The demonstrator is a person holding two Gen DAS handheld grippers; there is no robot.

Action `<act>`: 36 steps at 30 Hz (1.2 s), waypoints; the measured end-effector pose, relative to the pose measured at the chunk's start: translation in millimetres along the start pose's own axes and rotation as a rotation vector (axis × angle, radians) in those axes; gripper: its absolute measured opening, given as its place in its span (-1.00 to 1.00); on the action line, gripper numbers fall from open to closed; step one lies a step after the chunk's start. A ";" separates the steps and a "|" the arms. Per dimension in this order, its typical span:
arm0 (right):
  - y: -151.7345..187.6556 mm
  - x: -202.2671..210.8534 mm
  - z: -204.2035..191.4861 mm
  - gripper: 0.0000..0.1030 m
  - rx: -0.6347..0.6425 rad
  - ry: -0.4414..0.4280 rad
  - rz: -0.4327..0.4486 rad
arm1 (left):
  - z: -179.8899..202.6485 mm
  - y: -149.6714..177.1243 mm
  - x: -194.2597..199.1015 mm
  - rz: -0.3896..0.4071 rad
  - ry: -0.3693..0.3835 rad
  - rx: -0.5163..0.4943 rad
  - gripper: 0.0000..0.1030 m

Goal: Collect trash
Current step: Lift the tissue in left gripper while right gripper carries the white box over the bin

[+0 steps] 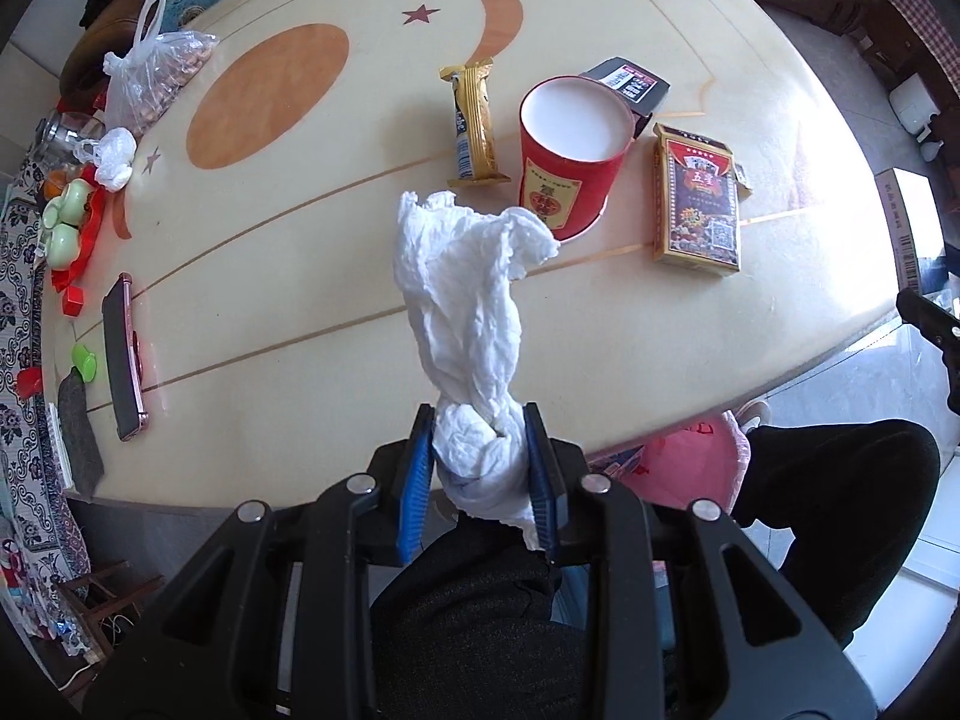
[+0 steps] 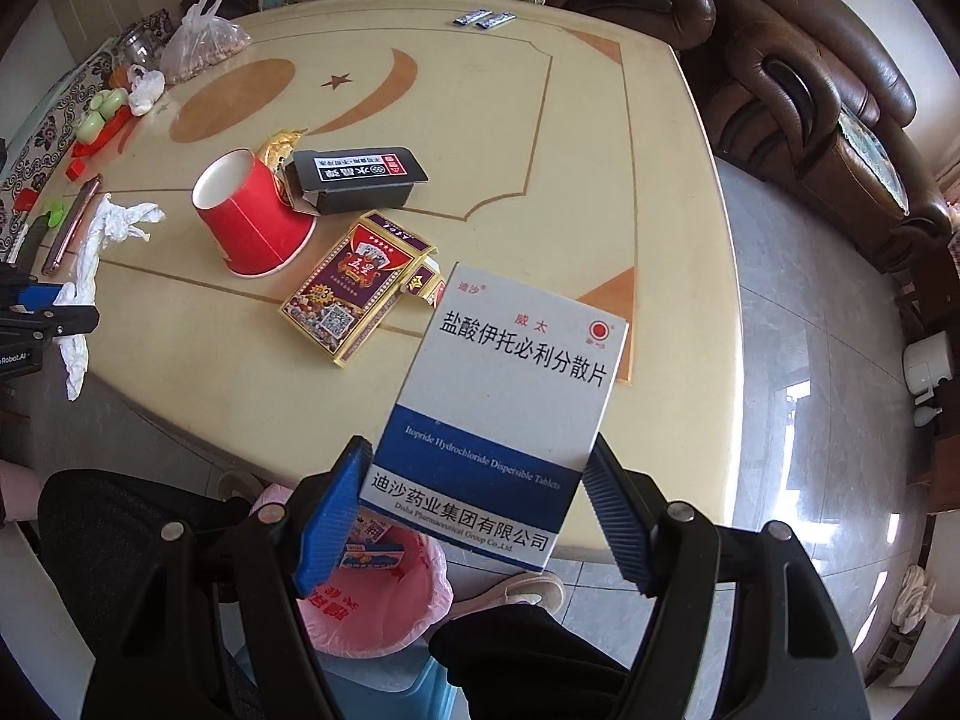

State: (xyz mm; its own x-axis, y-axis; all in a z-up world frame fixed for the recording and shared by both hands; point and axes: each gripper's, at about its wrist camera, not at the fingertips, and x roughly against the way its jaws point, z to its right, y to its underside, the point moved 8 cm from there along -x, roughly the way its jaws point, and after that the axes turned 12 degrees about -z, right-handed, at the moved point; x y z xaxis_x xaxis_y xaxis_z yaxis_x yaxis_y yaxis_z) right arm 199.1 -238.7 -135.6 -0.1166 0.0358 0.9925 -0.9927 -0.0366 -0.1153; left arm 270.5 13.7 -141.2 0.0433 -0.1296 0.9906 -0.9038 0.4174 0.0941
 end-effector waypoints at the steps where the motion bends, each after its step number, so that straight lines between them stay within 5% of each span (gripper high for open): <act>1: 0.5 2.8 -2.0 0.35 0.004 -0.001 0.005 | 4.3 2.3 3.2 0.007 -0.001 -0.005 -0.43; 16: 53.7 38.8 -49.4 0.35 0.098 -0.009 0.063 | 45.6 69.4 23.4 0.071 -0.006 -0.078 -0.43; 36: 125.6 19.5 -101.4 0.35 0.189 -0.044 0.062 | 93.4 136.4 -38.2 0.056 0.070 -0.126 -0.44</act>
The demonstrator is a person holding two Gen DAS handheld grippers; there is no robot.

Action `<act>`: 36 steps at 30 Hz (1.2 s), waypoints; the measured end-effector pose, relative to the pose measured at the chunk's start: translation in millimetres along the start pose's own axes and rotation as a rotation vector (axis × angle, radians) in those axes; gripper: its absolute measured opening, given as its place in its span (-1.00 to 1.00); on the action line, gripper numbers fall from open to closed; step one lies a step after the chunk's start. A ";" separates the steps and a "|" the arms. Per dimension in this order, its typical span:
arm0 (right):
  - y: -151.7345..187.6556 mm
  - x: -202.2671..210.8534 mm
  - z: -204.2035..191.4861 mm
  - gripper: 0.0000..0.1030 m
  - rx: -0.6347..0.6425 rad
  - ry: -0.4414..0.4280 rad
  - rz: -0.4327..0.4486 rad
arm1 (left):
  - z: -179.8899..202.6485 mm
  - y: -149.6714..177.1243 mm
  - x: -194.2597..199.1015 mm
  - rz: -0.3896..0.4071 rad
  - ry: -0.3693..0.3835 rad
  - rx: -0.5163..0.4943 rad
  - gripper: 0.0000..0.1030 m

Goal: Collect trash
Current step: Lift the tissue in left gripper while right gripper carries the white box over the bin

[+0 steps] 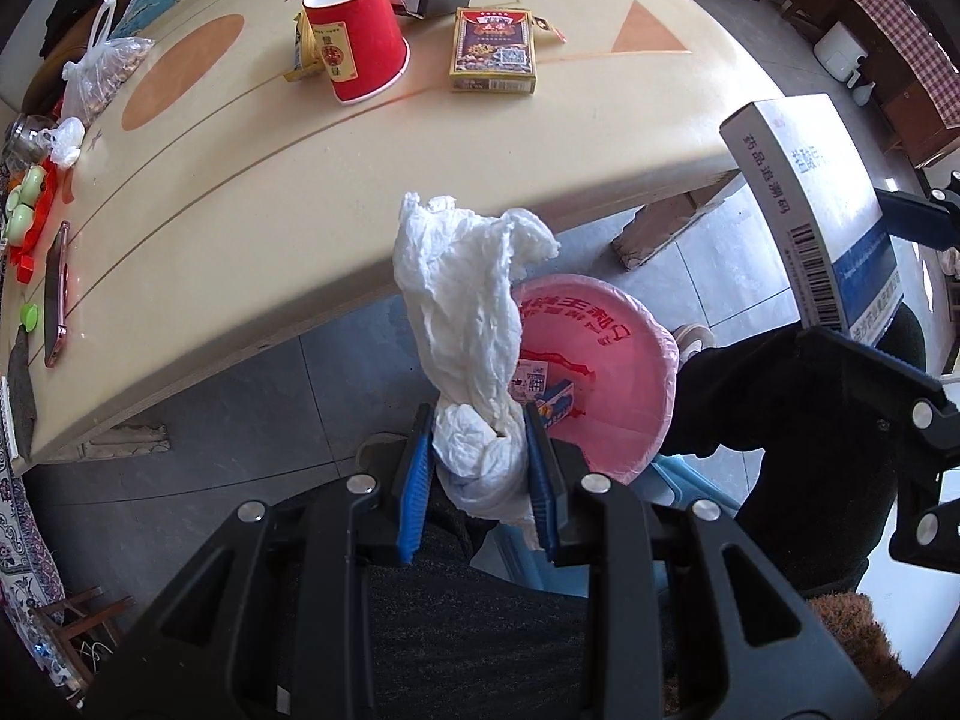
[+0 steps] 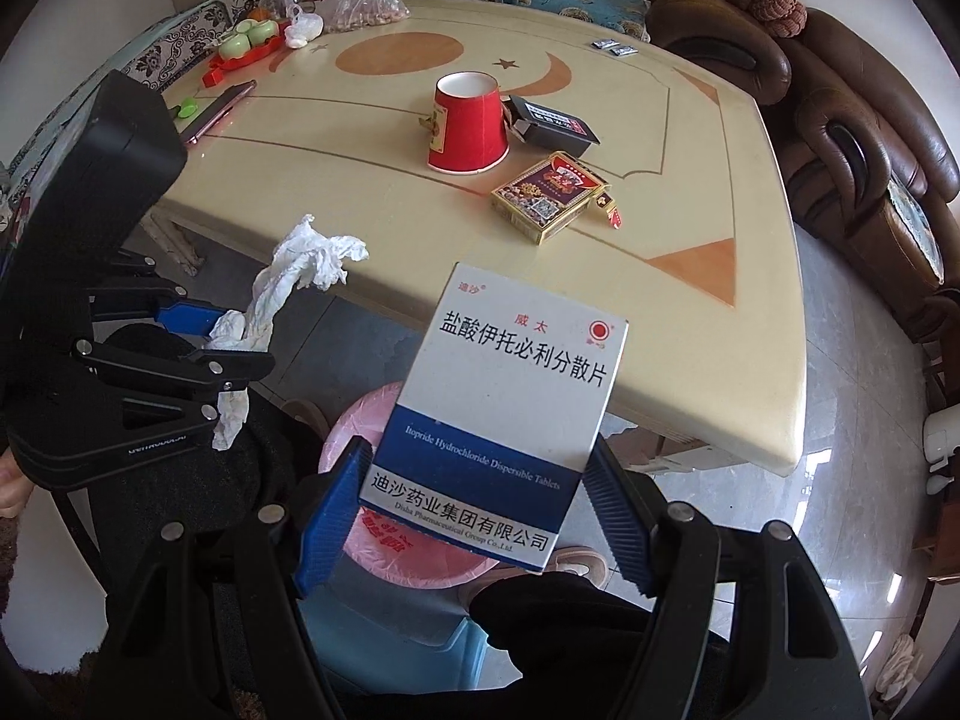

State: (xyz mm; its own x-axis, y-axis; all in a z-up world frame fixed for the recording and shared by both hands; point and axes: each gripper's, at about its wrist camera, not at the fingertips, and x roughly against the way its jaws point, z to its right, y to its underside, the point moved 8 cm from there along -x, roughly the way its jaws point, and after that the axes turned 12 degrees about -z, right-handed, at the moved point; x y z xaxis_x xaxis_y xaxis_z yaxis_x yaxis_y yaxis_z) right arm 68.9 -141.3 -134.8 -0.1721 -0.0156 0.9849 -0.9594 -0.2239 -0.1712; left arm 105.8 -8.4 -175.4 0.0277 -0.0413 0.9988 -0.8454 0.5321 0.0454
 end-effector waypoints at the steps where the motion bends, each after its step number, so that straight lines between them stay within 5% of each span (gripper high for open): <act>1: 2.5 -1.8 -1.4 0.35 0.001 0.000 0.001 | 3.1 2.1 -3.3 0.000 0.003 -0.008 -0.44; 13: 29.6 -47.8 -6.9 0.35 0.002 -0.002 -0.054 | 28.3 13.3 -51.9 -0.032 0.024 -0.064 -0.43; 36: 63.4 -203.9 0.8 0.36 -0.081 -0.084 -0.257 | 34.6 5.1 -203.2 -0.267 0.139 0.006 -0.43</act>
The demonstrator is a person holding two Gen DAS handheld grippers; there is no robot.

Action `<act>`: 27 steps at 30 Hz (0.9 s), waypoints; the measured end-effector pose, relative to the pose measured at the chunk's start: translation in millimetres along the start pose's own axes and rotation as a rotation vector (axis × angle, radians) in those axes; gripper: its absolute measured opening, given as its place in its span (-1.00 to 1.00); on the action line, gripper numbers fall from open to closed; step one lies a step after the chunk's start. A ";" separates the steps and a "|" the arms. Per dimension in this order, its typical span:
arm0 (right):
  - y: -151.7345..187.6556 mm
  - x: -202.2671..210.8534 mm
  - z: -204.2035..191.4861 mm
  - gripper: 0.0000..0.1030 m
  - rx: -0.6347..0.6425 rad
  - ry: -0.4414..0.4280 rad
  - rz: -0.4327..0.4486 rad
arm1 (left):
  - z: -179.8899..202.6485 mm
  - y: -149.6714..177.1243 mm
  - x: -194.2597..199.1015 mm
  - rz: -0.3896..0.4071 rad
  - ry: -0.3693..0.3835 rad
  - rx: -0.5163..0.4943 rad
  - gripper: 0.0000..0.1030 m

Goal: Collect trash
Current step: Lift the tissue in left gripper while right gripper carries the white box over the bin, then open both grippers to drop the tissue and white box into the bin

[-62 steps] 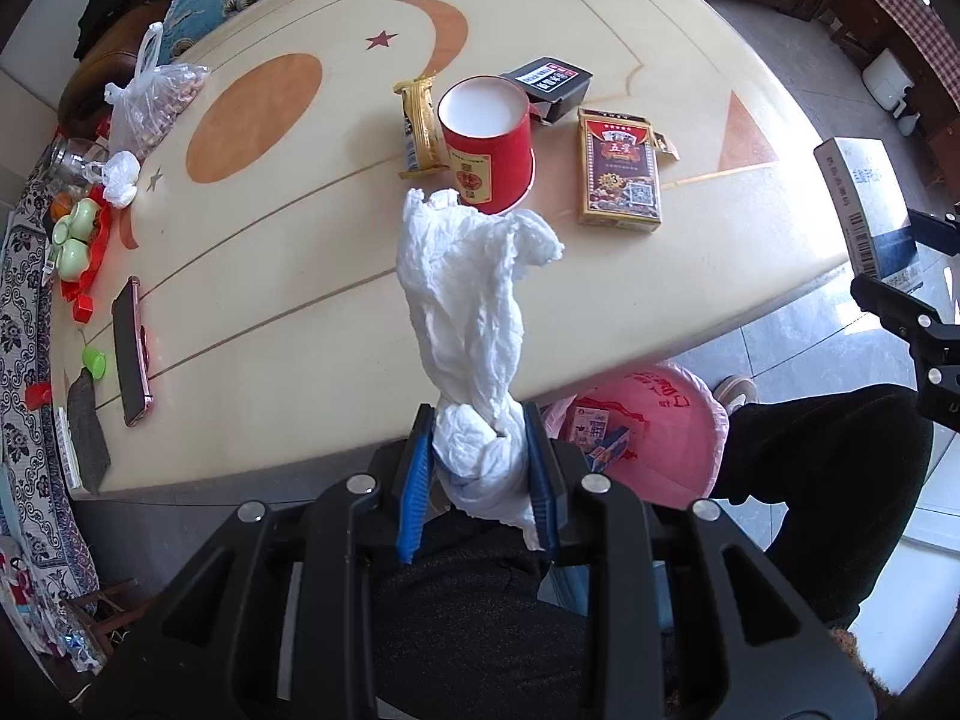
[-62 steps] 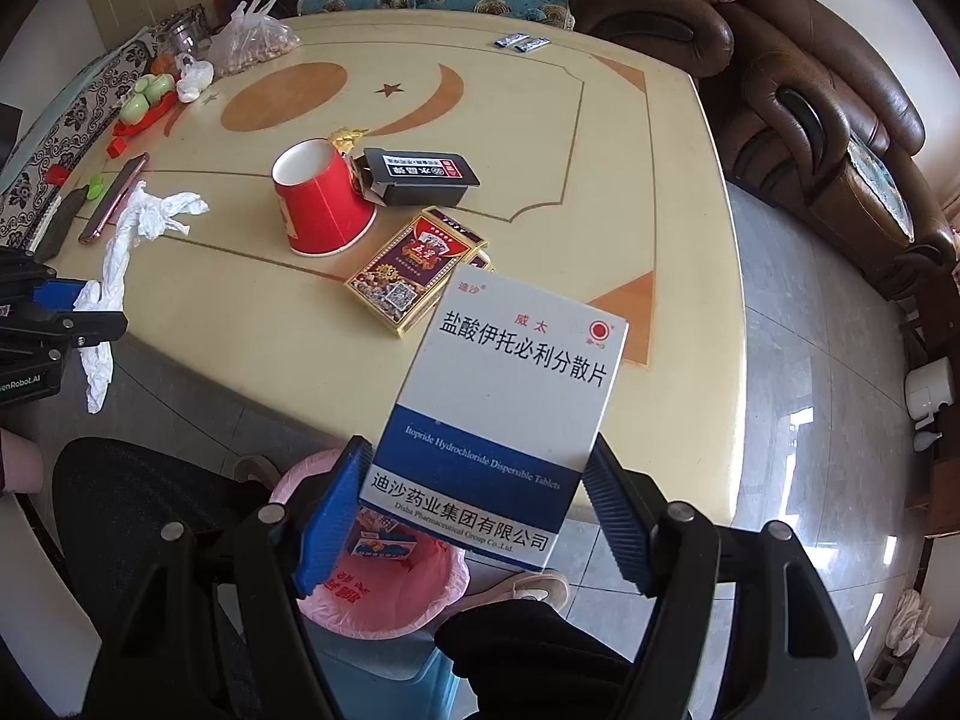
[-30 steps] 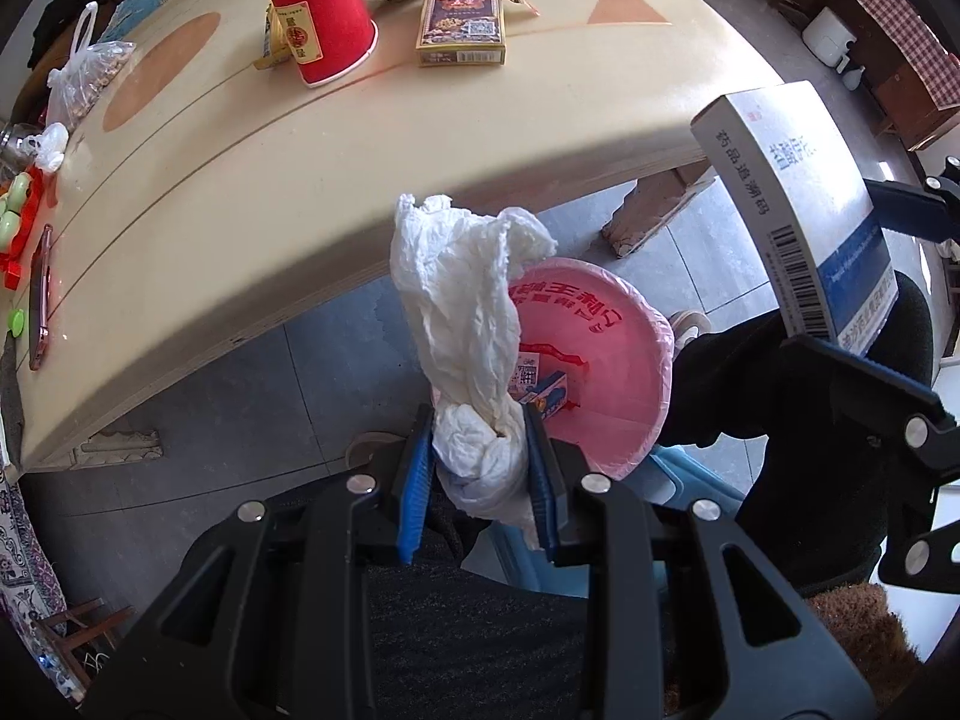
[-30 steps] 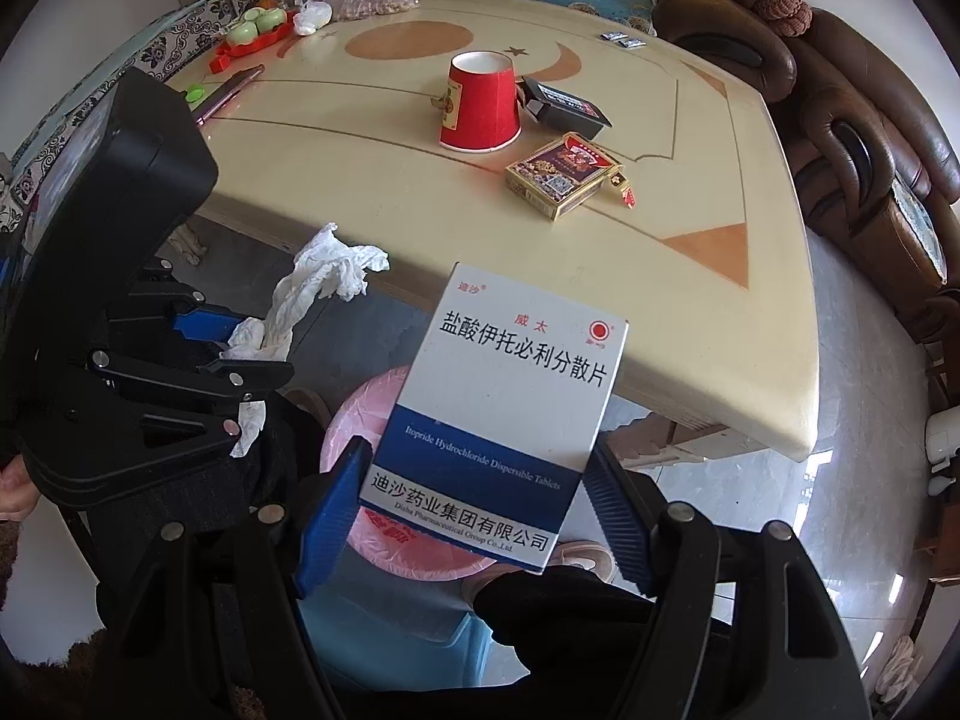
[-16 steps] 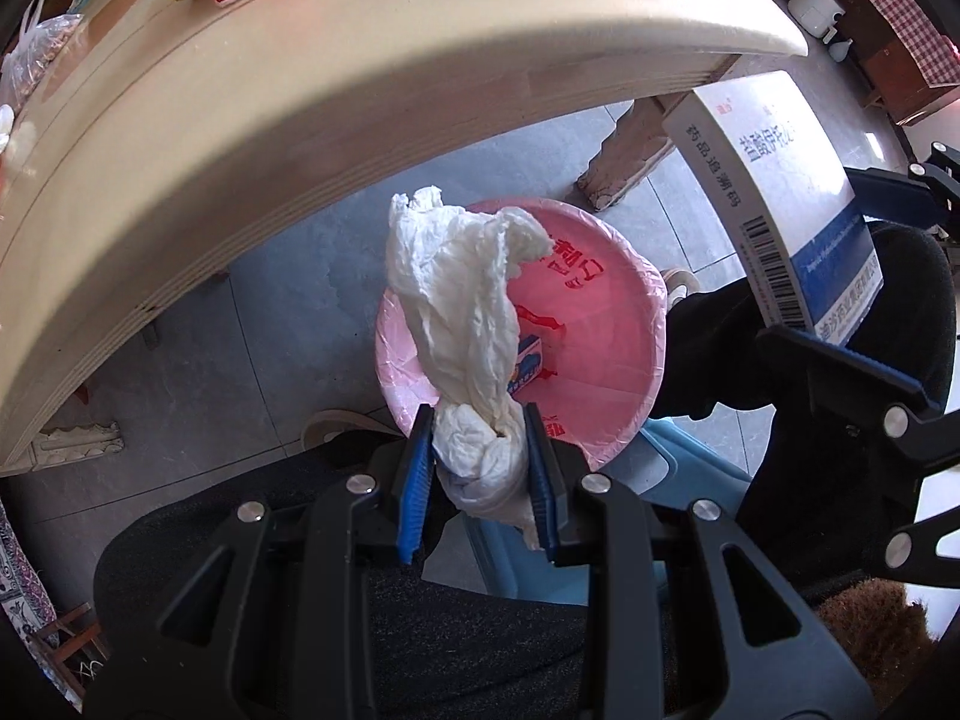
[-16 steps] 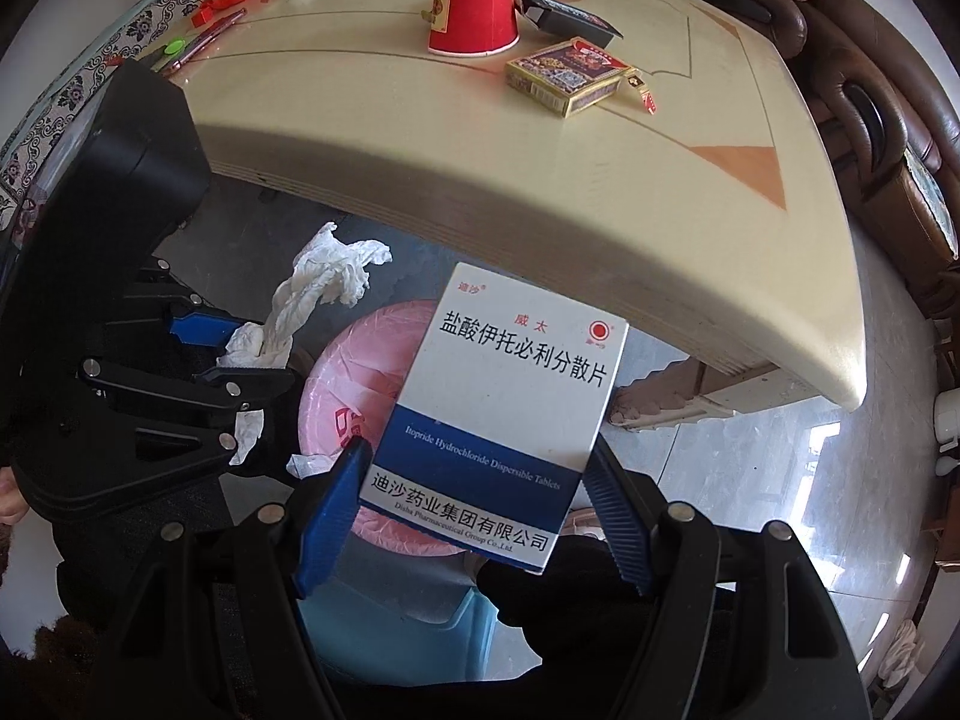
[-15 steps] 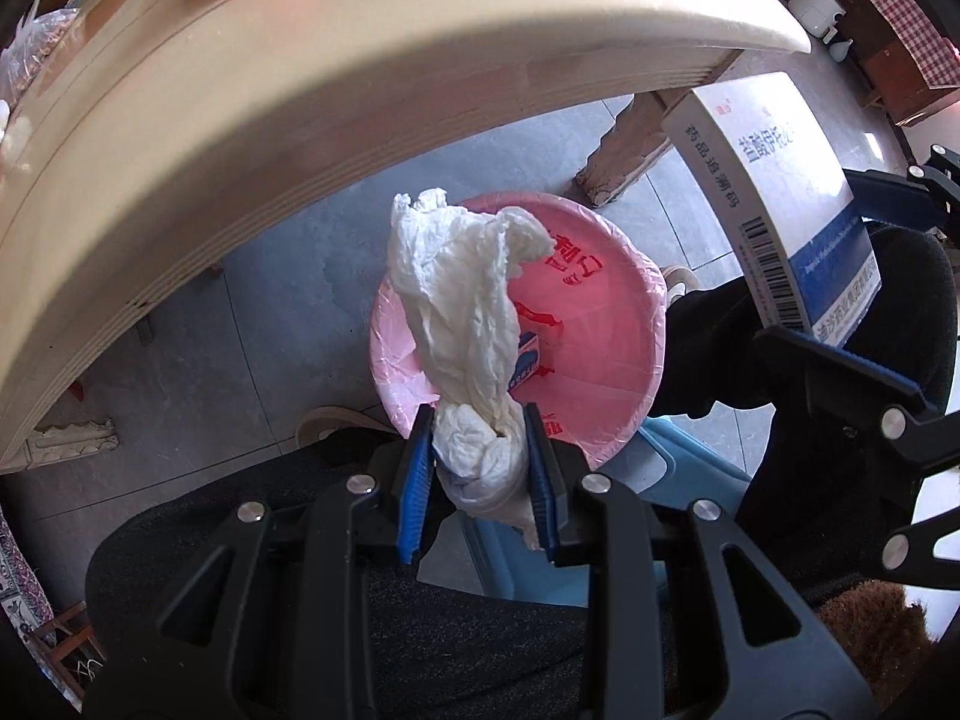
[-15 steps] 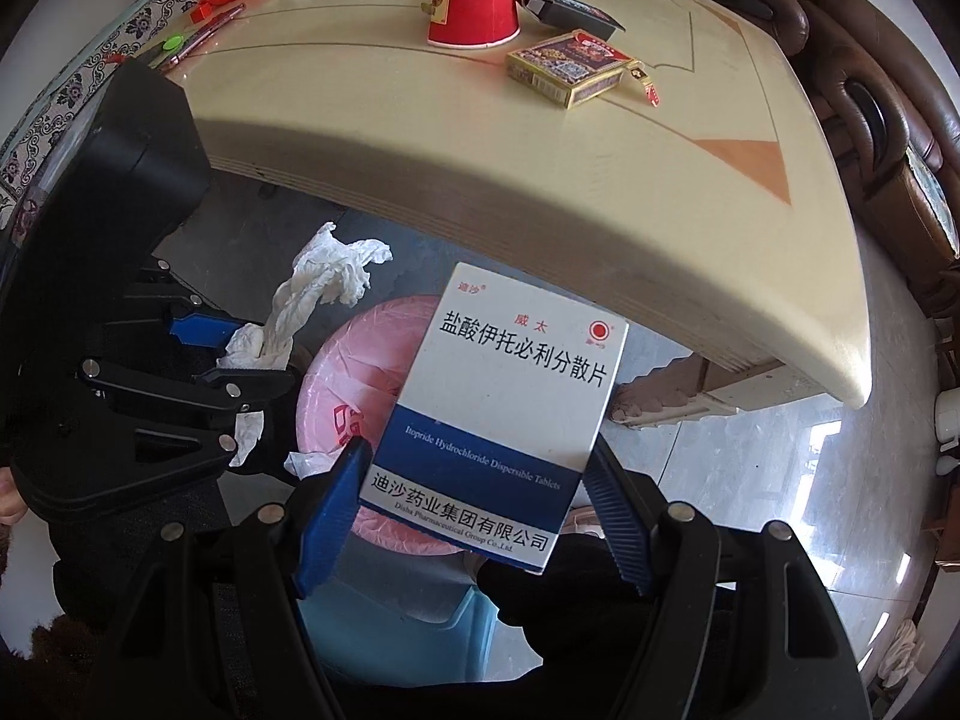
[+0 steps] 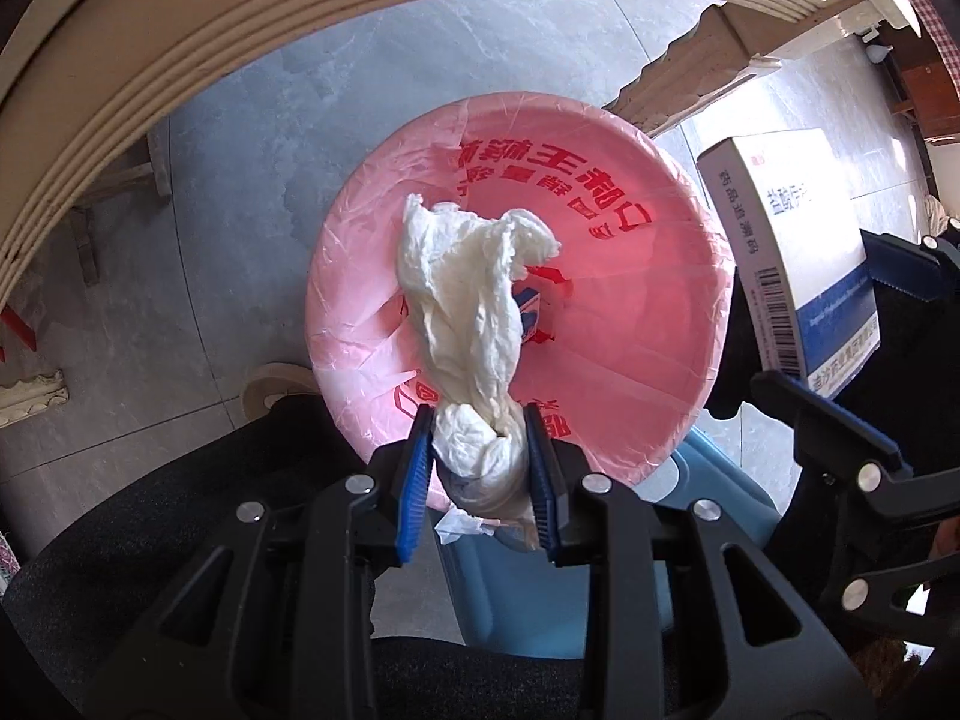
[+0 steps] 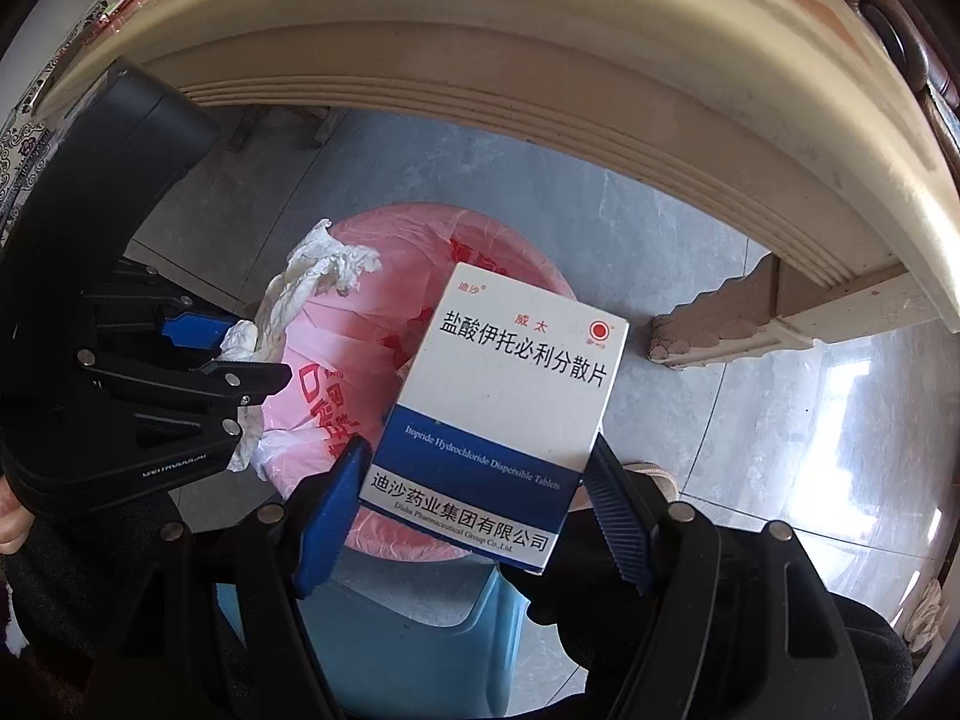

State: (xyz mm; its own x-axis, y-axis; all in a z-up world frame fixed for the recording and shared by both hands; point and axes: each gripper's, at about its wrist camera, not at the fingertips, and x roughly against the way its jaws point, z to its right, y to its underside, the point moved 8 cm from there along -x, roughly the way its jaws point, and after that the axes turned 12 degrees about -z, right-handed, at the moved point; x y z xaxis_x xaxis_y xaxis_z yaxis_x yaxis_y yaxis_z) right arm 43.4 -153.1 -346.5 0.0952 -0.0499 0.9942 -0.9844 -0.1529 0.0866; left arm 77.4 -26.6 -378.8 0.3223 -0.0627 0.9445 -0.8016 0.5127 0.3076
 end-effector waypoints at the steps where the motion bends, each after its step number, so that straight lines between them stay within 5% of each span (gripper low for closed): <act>1: -1.1 -7.8 0.9 0.36 -0.006 -0.010 -0.012 | -2.0 -2.9 -4.3 -0.009 0.007 0.007 -0.43; 17: -13.5 -81.0 -5.5 0.37 0.007 -0.075 -0.153 | -9.4 -25.1 -56.4 -0.133 0.022 0.032 -0.43; 22: -15.4 -87.7 -4.5 0.39 0.012 -0.060 -0.180 | -11.0 -29.2 -59.0 -0.149 0.006 0.039 -0.23; 27: -16.0 -95.0 -5.0 0.40 0.006 -0.068 -0.198 | -12.8 -32.7 -54.6 -0.136 0.034 0.072 0.21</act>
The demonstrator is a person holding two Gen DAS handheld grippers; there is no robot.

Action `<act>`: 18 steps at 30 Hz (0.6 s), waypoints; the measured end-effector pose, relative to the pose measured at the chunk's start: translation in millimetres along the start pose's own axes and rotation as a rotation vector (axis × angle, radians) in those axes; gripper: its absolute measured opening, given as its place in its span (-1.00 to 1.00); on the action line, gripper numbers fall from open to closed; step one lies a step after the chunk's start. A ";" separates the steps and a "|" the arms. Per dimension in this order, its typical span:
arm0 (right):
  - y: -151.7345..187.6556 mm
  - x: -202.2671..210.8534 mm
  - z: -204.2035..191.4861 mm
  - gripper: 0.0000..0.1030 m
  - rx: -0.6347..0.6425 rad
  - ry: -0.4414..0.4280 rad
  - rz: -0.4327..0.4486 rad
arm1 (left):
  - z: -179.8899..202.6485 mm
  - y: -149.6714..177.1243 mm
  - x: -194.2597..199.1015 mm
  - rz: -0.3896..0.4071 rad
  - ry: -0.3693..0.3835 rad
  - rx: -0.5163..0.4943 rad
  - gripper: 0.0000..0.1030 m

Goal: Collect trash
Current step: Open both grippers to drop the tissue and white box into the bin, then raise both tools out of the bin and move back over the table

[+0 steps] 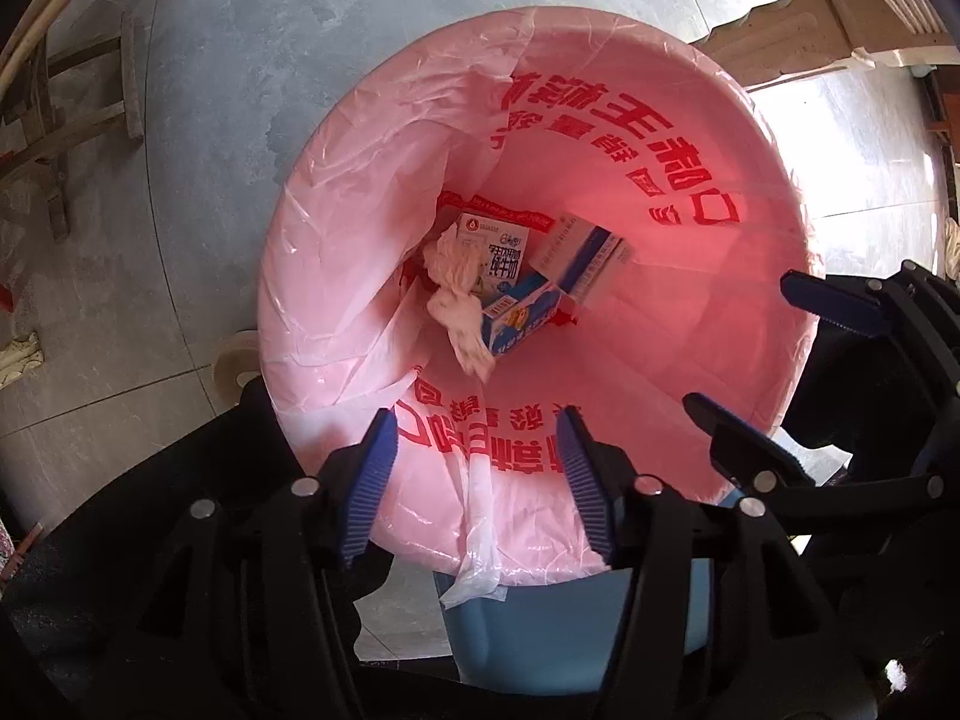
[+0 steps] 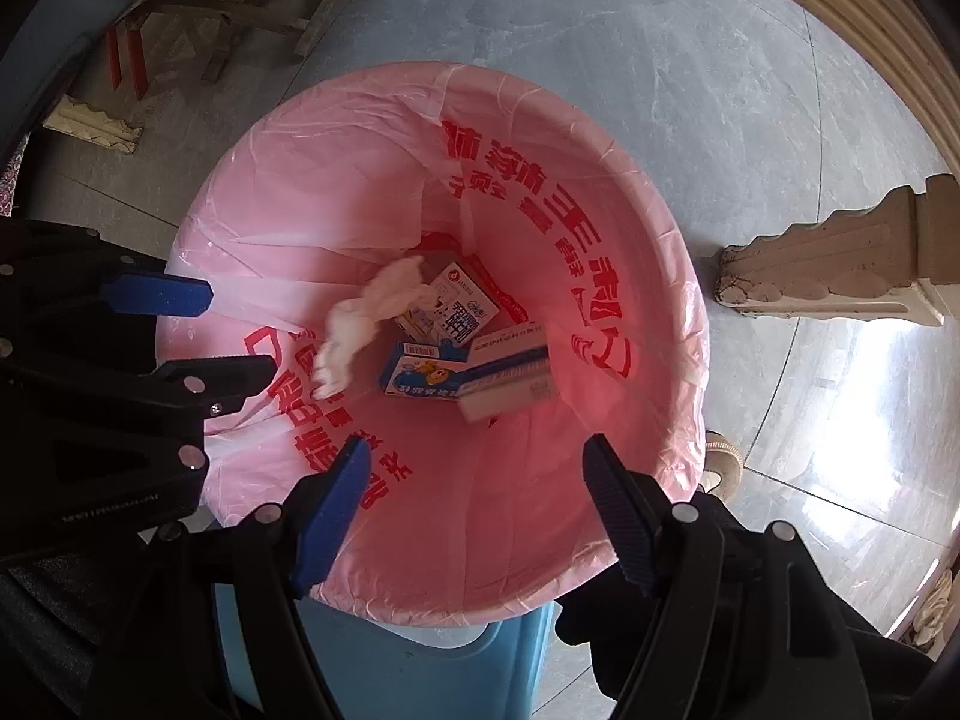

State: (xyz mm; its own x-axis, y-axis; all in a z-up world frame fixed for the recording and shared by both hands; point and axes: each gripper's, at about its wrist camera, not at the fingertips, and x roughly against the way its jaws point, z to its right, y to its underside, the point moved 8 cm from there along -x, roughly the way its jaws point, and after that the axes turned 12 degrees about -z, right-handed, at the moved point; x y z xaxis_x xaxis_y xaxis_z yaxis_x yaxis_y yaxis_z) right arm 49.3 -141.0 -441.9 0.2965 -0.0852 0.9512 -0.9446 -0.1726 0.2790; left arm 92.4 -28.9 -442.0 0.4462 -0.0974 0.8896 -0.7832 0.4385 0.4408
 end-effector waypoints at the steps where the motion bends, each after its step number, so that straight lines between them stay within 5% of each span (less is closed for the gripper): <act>1: -1.0 -0.6 -1.1 0.40 0.002 -0.001 0.000 | 1.1 -0.1 1.8 0.009 0.001 -0.004 0.24; 18: -1.9 -2.8 -0.4 0.41 0.006 0.007 0.003 | 1.6 0.3 3.9 0.032 -0.049 -0.012 0.31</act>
State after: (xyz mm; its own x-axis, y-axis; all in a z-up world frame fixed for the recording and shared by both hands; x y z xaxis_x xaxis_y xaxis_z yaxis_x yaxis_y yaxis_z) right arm 50.2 -140.1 -445.0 0.2927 -0.0790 0.9529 -0.9447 -0.1778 0.2754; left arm 93.3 -30.6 -438.2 0.3986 -0.1268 0.9083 -0.7913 0.4531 0.4105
